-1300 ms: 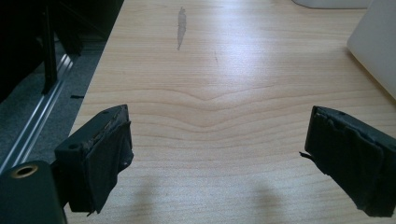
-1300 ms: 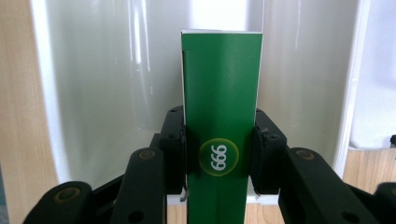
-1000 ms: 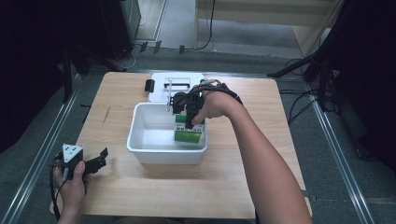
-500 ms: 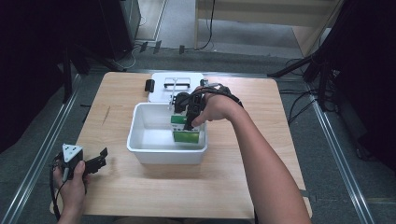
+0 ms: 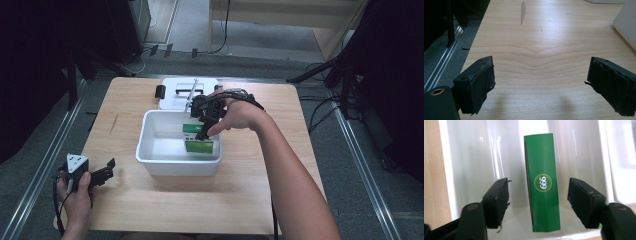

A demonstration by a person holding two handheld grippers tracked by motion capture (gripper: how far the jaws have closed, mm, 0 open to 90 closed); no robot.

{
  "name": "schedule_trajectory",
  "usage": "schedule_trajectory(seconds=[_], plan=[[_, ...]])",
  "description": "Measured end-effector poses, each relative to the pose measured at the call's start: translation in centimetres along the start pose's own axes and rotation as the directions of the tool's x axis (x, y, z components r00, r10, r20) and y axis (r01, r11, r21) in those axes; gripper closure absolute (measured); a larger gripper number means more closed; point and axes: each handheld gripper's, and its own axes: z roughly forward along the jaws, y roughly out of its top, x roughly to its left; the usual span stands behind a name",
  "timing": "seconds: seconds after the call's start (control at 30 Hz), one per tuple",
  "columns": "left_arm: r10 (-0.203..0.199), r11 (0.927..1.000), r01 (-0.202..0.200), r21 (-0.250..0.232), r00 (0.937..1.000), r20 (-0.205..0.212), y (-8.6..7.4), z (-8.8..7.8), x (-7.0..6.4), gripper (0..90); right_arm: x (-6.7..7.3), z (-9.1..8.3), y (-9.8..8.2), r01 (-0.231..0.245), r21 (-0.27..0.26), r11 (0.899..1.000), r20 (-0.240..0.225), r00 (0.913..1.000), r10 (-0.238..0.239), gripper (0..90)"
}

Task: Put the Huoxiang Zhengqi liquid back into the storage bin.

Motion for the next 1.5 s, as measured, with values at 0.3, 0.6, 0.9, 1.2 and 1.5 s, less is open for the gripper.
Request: schedule_trajectory(seconds=[0.3, 0.6, 0.9, 1.2, 1.5], plan=[[0.0, 1.0, 0.0, 0.0, 1.0, 0.002, 0.0, 0.0, 0.0, 8.4, 0.2, -2.5, -0.6, -0.12, -0.122, 0.985, 0.113, 0.9846, 0.134, 27.6], [0.002, 1.0, -0.002, 0.0, 1.0, 0.007, 0.0, -0.1, 0.0, 8.4, -0.9, -4.1, -3.0, -0.316, -0.242, 0.917, 0.111, 0.9303, 0.35, 12.3], [0.007, 1.0, -0.007, -0.005, 1.0, 0.007, -0.1, -0.1, -0.1, 8.4, -1.4, -4.6, -6.5, -0.468, -0.304, 0.83, 0.089, 0.8534, 0.514, 2.6], [0.009, 1.0, -0.009, -0.002, 0.9999, 0.008, -0.1, -0.1, -0.1, 8.4, -1.5, -4.4, -10.8, -0.522, -0.381, 0.763, 0.143, 0.7825, 0.606, 2.6], [0.006, 1.0, -0.006, 0.002, 0.9999, 0.009, 0.0, -0.1, 0.0, 8.4, -1.0, -3.3, -14.9, -0.535, -0.417, 0.735, 0.191, 0.7389, 0.646, 2.6]])
